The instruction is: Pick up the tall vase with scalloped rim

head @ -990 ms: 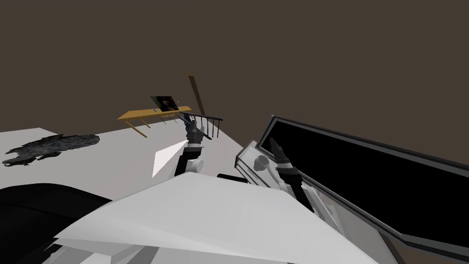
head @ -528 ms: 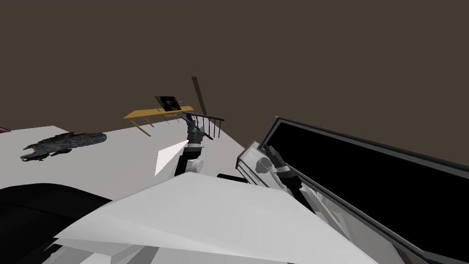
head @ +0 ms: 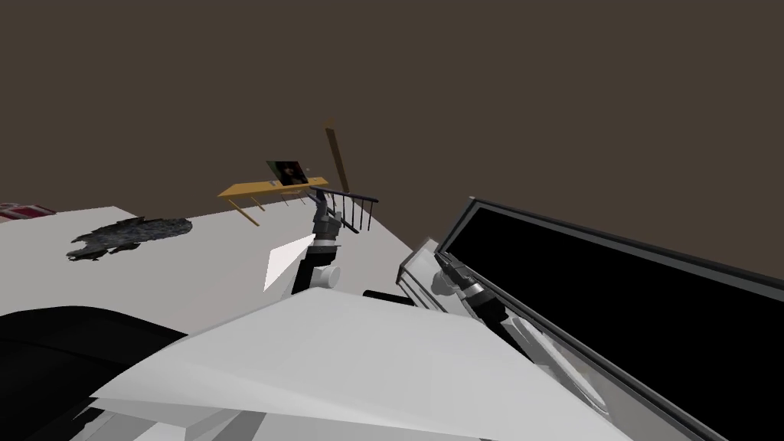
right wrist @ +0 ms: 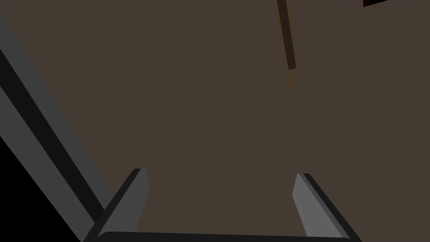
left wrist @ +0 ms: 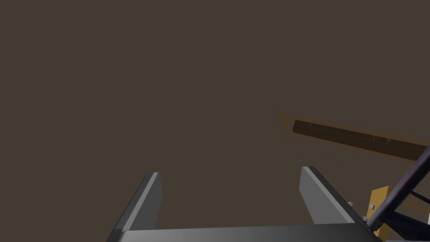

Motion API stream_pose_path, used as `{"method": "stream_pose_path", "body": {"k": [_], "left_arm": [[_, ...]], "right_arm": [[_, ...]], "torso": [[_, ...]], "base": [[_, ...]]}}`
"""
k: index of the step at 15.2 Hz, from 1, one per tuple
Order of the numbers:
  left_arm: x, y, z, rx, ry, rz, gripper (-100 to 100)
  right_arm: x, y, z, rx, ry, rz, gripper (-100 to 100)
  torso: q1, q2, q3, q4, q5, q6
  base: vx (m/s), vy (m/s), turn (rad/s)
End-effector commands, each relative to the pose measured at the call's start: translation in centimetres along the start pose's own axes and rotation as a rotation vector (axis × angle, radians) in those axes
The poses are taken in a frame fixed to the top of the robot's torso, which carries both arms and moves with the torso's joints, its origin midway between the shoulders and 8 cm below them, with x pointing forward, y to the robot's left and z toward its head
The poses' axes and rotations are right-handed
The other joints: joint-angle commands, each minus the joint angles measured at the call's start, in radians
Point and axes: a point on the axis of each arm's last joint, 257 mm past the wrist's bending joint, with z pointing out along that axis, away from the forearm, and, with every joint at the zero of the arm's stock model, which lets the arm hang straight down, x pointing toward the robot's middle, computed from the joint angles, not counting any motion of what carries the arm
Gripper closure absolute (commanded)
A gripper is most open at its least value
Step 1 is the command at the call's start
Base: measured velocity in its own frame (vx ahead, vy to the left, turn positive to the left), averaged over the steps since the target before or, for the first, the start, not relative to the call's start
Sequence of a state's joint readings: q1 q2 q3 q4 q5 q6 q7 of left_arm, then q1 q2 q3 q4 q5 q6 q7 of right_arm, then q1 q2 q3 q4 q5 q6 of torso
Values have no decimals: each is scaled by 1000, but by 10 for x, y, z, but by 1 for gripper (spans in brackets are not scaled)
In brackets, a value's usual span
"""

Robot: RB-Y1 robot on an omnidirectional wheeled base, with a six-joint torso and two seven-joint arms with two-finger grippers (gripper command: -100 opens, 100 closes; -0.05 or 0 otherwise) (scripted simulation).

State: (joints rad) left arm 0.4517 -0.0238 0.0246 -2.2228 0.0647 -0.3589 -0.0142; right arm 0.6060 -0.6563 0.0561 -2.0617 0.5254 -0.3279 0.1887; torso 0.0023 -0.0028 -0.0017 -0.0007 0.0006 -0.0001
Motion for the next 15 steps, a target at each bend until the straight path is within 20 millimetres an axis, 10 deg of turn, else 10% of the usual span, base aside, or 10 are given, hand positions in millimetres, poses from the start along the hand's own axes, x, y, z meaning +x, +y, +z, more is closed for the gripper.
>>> {"method": "stream_pose_path", "body": {"k": [1, 15], "left_arm": [[0, 0, 0, 0, 0, 0, 0], [0, 0, 0, 0, 0, 0, 0]], "right_arm": [[27, -12, -11, 6, 90, -71, -100], [134, -80, -98, -1, 534, -441, -100]], "torso": [[0, 0, 0, 0, 0, 0], [0, 0, 0, 0, 0, 0]], "base": [[39, 30, 69], [38, 32, 61]]}}
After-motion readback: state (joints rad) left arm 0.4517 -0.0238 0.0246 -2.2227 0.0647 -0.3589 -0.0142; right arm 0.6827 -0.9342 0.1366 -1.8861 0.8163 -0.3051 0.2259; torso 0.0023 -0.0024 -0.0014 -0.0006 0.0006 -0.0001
